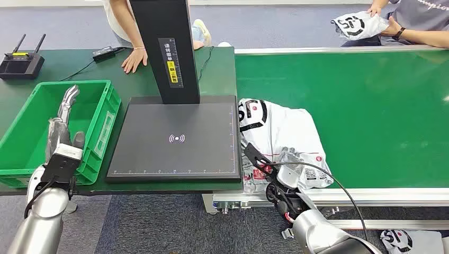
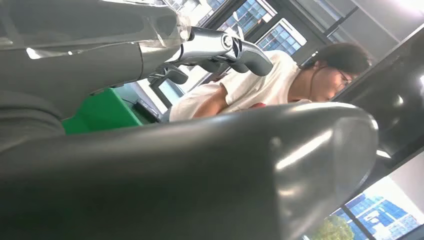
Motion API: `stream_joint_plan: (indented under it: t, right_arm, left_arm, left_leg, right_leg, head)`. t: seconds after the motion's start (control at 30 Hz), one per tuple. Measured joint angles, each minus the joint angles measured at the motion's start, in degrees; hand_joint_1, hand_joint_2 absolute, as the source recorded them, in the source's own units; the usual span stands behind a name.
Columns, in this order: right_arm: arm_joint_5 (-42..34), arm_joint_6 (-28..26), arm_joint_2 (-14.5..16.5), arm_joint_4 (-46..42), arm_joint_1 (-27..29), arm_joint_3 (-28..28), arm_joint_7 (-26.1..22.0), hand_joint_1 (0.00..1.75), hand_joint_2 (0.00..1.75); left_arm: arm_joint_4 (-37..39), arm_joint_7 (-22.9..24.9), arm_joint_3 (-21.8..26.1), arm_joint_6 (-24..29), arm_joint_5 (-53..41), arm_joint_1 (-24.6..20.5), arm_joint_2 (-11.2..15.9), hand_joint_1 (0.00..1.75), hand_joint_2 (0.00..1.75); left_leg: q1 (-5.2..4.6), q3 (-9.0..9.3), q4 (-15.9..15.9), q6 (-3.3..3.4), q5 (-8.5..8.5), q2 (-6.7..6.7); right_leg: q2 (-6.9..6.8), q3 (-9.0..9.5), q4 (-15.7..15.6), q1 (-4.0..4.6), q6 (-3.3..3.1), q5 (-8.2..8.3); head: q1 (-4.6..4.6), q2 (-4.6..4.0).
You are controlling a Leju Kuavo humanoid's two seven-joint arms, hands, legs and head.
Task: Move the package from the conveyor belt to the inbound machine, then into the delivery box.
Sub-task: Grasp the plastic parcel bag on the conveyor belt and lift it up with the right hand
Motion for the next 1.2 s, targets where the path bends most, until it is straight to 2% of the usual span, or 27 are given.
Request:
stream_joint_plan:
  t: [0.23, 0.37, 0.7, 0.87, 1.2]
  right_arm:
    - [1.08, 2.92, 0.84, 0.17, 0.41, 1.38, 0.0, 0.02, 1.75]
    - [0.76, 3.98, 0.93, 0.2, 0.43, 1.41, 0.0, 1.75, 1.75]
    - [-1.09, 2.78, 0.58, 0.2, 0.4, 1.15, -0.3, 1.75, 1.75]
    - [-2.1, 1.1, 0.15, 0.2, 0.49, 0.55, -3.31, 1.75, 1.75]
    - [-9.68, -9.03, -0.42, 0.13, 1.12, -5.33, -10.8, 1.75, 1.75]
  left_arm:
    - [0.04, -0.09, -0.24, 0.45, 0.17, -0.12, -0.15, 0.0, 0.0]
    - [0.44, -0.49, -0.52, 0.6, 0.67, -0.34, -0.17, 0.0, 0.0]
    - [1.76, -0.66, -1.48, 0.64, 1.62, -1.89, -0.31, 0.0, 0.0]
    - [2.48, -0.7, -1.73, 0.64, 2.26, -2.61, -0.31, 0.0, 0.0]
    - [2.95, -0.87, -1.85, 1.02, 2.63, -2.15, -0.38, 0.0, 0.0]
  left_leg:
    - [0.0, 0.03, 0.0, 0.0, -0.02, 0.08]
    - [0.0, 0.15, 0.0, 0.0, -0.03, 0.19]
    - [0.01, 0.3, -0.01, -0.01, -0.02, 0.18]
    - [-0.01, 0.29, 0.0, 0.0, -0.02, 0.18]
    - [-0.02, 0.21, 0.0, 0.0, -0.02, 0.13]
  right_leg:
    - [0.06, 0.0, -0.01, 0.0, 0.0, 0.0]
    - [0.18, 0.05, -0.01, 0.0, 0.0, 0.0]
    - [0.2, 0.2, 0.0, 0.01, -0.02, 0.01]
    - [0.19, 0.2, -0.01, -0.01, -0.01, 0.01]
    - [0.13, 0.2, 0.0, -0.01, -0.01, 0.01]
  head:
    - [0.01, 0.0]
    - [0.01, 0.0]
    - [0.0, 0.0]
    - [0.01, 0.0]
    - [-0.01, 0.0]
